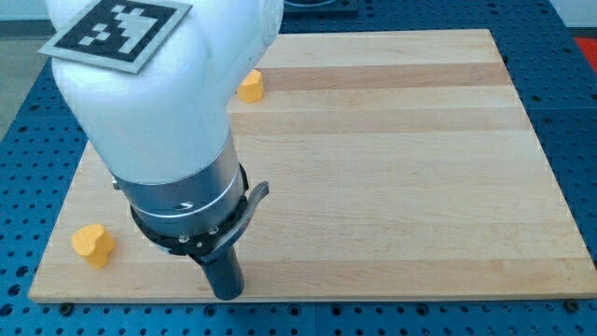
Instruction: Move the yellow heart towards the bottom right
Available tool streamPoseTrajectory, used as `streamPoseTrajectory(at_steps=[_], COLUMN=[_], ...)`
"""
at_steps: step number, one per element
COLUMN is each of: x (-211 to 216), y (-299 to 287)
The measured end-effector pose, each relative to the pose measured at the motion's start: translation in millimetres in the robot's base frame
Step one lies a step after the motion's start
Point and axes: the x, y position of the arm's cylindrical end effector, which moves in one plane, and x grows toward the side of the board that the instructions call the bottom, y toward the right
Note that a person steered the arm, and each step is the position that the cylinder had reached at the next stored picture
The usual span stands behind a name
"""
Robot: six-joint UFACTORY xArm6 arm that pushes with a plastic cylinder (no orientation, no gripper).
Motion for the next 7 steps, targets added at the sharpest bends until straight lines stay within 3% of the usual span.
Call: streamPoseTrajectory(at_steps=[1,4,6,7], x=[0,-3,-47,-50], y=[-30,-215,-182,-116])
